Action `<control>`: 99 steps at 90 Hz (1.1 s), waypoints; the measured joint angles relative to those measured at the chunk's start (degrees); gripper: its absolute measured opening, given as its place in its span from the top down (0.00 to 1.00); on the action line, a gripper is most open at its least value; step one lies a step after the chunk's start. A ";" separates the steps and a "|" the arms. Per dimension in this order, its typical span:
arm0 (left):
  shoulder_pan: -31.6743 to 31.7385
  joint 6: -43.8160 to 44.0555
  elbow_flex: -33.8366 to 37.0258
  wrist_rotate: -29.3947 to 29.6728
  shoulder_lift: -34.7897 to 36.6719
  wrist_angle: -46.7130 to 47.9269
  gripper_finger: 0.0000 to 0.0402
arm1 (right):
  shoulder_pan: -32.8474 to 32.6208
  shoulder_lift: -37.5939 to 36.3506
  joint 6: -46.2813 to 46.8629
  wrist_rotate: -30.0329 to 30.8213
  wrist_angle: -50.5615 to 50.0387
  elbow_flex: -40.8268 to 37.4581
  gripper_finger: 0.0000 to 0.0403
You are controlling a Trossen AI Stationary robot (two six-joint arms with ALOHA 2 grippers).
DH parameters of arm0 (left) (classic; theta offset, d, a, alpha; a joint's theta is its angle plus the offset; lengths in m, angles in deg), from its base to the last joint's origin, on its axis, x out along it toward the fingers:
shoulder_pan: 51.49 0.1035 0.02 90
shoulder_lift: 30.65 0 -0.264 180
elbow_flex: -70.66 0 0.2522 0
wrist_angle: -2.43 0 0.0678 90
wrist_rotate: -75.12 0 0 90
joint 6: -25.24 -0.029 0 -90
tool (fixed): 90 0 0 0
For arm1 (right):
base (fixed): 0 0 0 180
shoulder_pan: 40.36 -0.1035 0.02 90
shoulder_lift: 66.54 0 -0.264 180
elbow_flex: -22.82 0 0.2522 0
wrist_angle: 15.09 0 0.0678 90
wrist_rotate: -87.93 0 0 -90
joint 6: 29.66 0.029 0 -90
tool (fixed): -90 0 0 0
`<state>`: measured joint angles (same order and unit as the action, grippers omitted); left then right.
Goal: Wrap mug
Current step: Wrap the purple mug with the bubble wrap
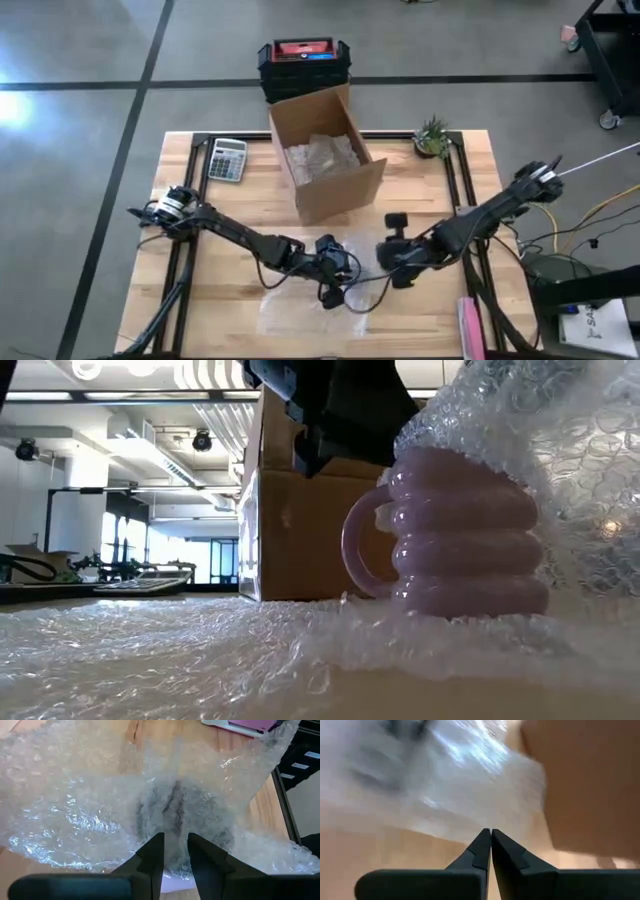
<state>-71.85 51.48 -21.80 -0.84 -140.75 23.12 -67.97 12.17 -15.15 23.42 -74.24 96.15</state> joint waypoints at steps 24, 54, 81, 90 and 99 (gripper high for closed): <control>0.00 0.02 0.05 -0.02 0.00 -0.60 0.81 | 3.37 -1.55 -9.91 -3.34 31.48 -14.36 1.00; 0.28 0.08 0.07 -0.12 0.00 -0.81 0.81 | 0.60 6.23 -11.40 -12.53 34.13 -7.25 1.00; 0.28 0.25 0.12 -0.31 0.82 0.45 0.81 | 0.65 18.06 -11.56 -15.82 21.14 3.86 1.00; 0.24 0.26 -0.72 -0.26 2.56 3.87 0.81 | 0.80 19.89 -12.09 -16.12 16.76 7.02 1.00; -0.02 0.25 -2.10 0.58 5.11 7.59 0.81 | 0.76 20.38 -12.72 -16.67 15.75 8.11 1.00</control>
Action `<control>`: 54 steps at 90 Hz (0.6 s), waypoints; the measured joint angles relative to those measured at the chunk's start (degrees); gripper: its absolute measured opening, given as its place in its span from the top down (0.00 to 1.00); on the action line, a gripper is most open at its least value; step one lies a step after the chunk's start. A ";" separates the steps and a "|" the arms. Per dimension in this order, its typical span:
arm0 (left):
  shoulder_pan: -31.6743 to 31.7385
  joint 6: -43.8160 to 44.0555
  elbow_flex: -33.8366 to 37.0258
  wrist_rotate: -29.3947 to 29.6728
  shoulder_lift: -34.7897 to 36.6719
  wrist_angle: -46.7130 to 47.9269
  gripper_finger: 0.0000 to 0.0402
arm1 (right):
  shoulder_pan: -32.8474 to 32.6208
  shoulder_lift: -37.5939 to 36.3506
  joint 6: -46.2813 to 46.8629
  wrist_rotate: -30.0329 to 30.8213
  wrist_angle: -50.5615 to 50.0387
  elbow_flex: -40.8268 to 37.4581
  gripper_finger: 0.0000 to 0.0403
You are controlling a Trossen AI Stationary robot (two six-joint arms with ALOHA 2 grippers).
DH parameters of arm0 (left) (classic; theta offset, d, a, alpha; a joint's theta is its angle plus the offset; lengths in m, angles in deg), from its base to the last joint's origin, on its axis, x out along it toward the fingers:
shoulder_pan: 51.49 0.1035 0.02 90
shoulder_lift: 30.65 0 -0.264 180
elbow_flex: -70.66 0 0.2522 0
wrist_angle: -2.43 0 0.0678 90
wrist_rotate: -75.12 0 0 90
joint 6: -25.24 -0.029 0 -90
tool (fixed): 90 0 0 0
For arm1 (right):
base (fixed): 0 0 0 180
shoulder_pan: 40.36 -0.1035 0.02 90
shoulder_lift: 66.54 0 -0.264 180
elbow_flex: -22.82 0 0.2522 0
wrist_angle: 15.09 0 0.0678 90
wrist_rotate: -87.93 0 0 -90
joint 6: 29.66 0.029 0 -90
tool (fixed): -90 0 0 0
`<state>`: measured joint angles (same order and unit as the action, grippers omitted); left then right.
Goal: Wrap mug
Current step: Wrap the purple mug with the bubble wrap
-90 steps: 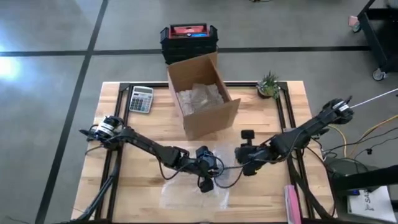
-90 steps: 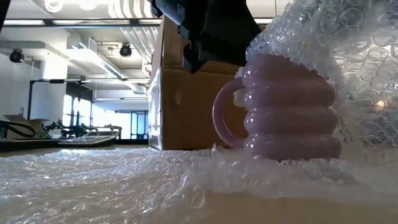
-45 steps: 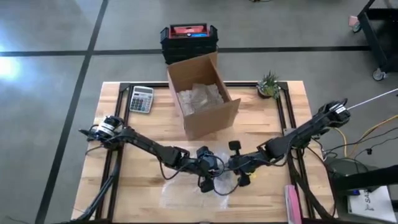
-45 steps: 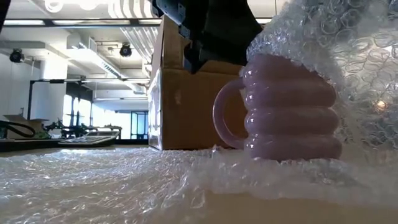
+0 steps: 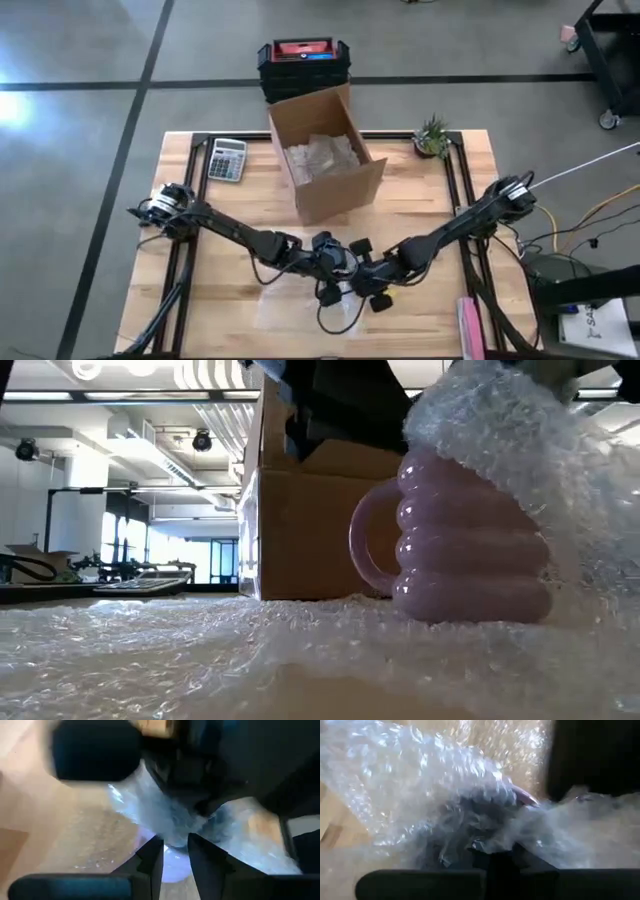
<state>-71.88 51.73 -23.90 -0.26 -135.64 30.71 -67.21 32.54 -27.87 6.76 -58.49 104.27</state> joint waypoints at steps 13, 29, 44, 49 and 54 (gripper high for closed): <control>-0.11 -0.91 -0.13 6.24 1.58 1.06 0.81 | 0.00 -0.24 0.40 -0.05 -0.44 -0.01 1.00; 0.62 -2.73 -0.05 6.05 -1.20 -3.68 0.81 | -0.02 -0.33 1.19 -0.02 -0.31 -0.49 1.00; 0.53 -4.84 0.01 -1.27 -4.35 -9.71 0.81 | -0.20 -0.34 1.17 -0.30 -0.50 -0.71 1.00; 0.50 -4.68 0.01 -1.63 -5.12 -9.03 0.81 | 0.00 -0.42 1.23 -0.19 -0.23 -0.69 1.00; 0.53 -4.33 0.02 -1.74 -5.95 -8.72 0.81 | 0.09 -0.77 1.22 0.21 -0.53 -0.69 1.00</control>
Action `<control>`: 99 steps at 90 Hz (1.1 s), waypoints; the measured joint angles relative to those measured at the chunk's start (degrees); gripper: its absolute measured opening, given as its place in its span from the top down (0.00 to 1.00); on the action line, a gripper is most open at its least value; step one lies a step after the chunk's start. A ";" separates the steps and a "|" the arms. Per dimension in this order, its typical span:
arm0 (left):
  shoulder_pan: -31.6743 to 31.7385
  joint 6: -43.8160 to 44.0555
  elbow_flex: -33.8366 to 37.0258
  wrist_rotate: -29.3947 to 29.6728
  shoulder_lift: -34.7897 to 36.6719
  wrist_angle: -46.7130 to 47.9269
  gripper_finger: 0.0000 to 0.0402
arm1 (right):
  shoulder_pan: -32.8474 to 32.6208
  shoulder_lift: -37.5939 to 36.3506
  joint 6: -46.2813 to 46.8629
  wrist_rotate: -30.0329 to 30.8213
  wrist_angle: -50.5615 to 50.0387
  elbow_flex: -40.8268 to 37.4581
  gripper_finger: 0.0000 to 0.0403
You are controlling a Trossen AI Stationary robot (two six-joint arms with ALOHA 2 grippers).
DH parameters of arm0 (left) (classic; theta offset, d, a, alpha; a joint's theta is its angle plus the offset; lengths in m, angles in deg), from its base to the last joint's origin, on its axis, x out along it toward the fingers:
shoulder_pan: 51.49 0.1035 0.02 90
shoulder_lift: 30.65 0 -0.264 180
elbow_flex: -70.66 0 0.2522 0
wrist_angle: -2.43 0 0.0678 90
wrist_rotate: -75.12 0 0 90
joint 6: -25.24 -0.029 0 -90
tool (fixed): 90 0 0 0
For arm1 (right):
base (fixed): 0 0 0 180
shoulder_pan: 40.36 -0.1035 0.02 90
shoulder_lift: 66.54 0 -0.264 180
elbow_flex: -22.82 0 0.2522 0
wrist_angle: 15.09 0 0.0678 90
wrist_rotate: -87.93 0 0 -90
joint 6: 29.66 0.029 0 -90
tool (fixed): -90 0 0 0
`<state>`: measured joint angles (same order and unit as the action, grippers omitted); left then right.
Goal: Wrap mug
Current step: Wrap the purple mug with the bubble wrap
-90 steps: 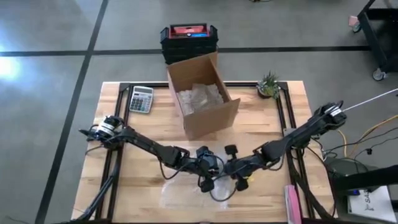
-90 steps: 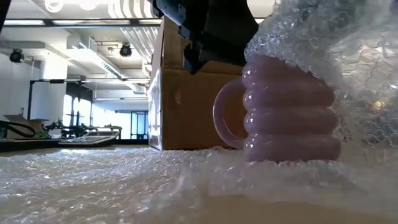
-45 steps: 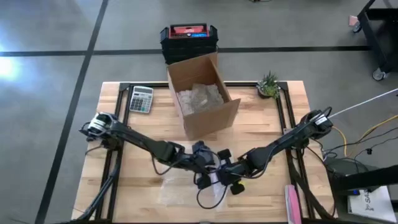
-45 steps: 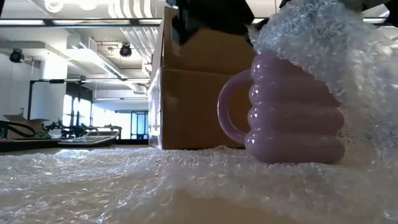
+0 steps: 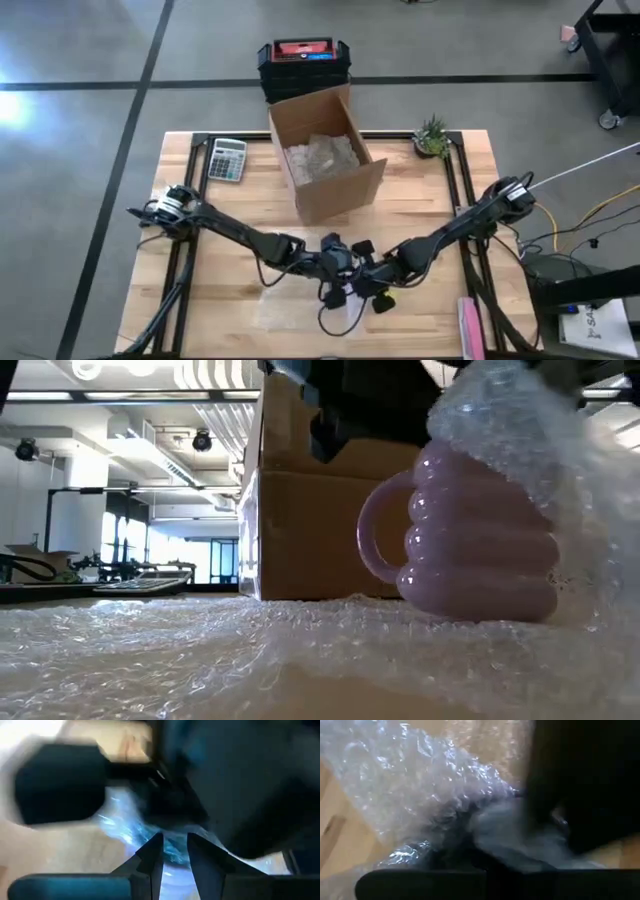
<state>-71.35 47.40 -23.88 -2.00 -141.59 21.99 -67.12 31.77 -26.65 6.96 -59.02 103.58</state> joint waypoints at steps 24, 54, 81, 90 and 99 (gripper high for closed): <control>0.17 0.69 0.14 0.26 -1.74 0.19 0.81 | -0.22 -6.94 2.58 -0.23 -6.36 -0.07 1.00; 0.32 0.80 0.19 0.07 -1.85 0.18 0.81 | 1.68 -11.67 3.55 12.71 -9.08 -1.41 1.00; 0.34 0.80 0.23 0.02 -1.90 0.27 0.81 | 0.48 -9.98 3.16 7.61 -2.86 -4.30 1.00; 0.37 0.80 0.26 0.04 -1.91 0.27 0.81 | -1.55 -9.98 3.32 7.43 -0.54 -3.86 1.00; 0.48 0.80 0.27 0.02 -1.94 0.18 0.81 | -2.44 -9.19 3.10 5.49 2.25 -4.23 1.00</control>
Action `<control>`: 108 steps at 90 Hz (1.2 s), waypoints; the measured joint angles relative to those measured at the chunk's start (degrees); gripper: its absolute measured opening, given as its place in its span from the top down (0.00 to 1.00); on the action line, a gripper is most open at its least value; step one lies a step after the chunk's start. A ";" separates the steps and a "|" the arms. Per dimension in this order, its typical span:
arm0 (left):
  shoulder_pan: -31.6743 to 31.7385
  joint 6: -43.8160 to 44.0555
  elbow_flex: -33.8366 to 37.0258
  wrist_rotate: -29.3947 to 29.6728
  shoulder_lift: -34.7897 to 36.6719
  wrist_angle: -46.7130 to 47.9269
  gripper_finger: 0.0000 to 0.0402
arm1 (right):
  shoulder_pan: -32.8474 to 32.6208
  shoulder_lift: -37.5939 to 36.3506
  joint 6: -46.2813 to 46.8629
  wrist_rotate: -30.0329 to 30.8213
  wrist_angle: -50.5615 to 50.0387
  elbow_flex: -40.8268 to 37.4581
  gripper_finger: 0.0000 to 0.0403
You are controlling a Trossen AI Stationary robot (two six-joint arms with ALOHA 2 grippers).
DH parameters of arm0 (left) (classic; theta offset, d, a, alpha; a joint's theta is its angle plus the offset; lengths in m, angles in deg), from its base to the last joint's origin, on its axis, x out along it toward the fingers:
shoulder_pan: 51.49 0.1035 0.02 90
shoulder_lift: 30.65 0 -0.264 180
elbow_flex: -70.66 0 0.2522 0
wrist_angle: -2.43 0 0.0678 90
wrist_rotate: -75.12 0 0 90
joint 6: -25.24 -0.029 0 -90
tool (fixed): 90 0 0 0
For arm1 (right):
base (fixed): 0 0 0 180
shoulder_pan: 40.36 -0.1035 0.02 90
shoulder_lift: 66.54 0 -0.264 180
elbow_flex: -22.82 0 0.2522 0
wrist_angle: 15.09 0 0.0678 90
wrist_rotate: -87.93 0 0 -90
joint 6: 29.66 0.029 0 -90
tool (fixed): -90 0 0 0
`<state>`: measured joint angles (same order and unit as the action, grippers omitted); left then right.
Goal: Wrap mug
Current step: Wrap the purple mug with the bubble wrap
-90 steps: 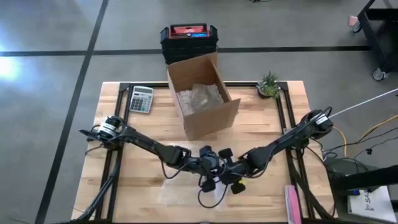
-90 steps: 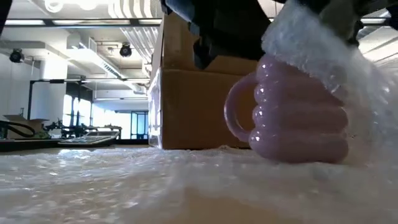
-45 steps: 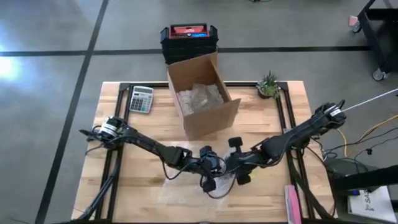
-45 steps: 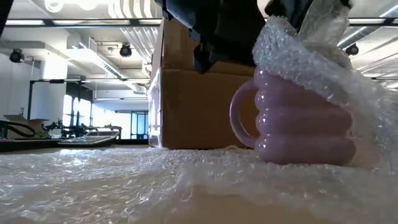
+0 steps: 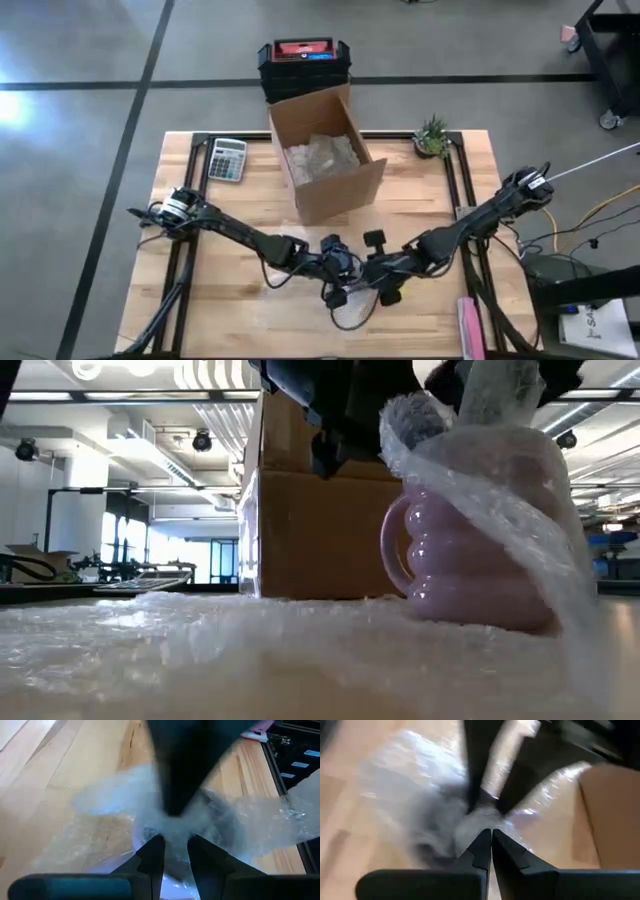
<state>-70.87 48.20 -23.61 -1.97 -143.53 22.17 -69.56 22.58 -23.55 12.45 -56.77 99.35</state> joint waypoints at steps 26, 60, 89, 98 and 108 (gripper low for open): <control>0.09 0.01 0.02 -0.24 0.34 0.06 0.81 | 0.86 6.25 -0.72 -2.46 1.24 0.03 1.00; -2.73 6.39 0.28 -10.64 6.59 3.35 0.81 | 1.30 6.77 -1.29 -2.82 -0.25 1.81 1.00; -1.01 6.19 0.24 -7.22 0.85 -8.01 0.81 | 1.48 6.77 0.39 -2.59 -0.16 1.83 1.00; -0.18 7.79 0.07 -6.63 -0.86 -6.86 0.81 | 1.48 6.65 0.57 -2.65 -3.34 3.04 1.00; 0.30 8.64 -0.10 -5.86 -1.98 -6.47 0.81 | 1.22 6.23 0.67 -2.99 -10.84 7.29 1.00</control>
<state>-70.57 56.84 -23.71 -7.83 -145.51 15.70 -68.34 28.81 -22.88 9.46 -67.61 106.64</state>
